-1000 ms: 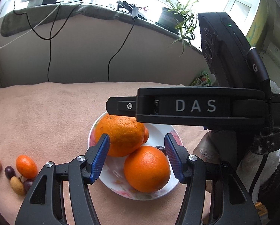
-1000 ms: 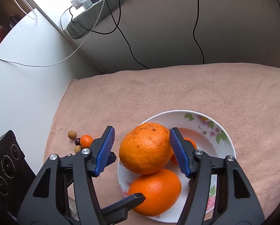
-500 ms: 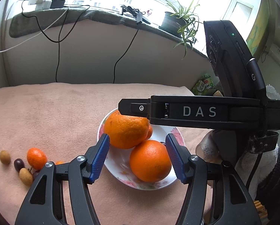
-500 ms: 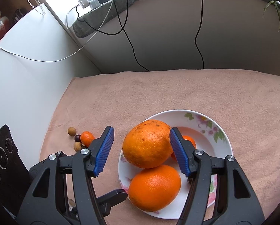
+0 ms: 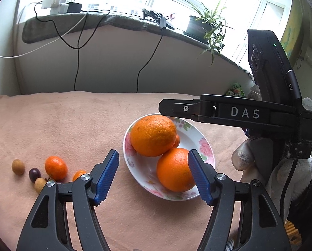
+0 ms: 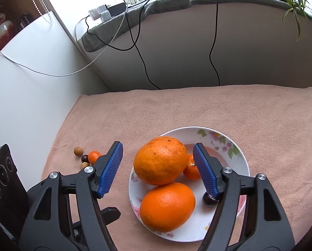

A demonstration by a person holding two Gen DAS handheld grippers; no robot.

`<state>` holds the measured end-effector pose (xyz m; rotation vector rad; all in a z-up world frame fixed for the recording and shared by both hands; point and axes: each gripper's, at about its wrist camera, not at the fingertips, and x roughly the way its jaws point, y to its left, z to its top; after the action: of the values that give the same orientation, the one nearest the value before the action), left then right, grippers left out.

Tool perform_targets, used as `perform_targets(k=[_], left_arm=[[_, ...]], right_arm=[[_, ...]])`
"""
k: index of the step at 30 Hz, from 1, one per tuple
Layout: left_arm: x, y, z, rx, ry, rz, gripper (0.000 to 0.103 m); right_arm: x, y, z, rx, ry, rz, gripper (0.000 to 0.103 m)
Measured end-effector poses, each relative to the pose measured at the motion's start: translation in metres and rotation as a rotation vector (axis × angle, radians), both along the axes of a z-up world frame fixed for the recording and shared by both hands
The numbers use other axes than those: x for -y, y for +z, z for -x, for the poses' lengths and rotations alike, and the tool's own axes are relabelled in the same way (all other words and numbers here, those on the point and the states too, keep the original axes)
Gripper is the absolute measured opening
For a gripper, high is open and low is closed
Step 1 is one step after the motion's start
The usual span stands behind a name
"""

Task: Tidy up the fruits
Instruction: 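Open the left gripper and withdraw it toward the loose fruit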

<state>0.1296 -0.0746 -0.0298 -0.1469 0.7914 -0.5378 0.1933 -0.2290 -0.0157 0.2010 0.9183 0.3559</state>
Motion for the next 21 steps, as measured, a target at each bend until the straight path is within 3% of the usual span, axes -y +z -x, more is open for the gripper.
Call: perform_targets(k=[8, 21], left_arm=[[-0.017, -0.003, 0.011, 0.006, 0.041, -0.02, 0.073], [-0.062, -0.008, 0.029, 0.026, 0.178, -0.113, 0.074]], right_arm=[[0.0, 0.004, 0.017, 0.036, -0.003, 0.0, 0.072], [-0.03, 0.019, 0.058, 0.195, 0.063, 0.027, 0.073]])
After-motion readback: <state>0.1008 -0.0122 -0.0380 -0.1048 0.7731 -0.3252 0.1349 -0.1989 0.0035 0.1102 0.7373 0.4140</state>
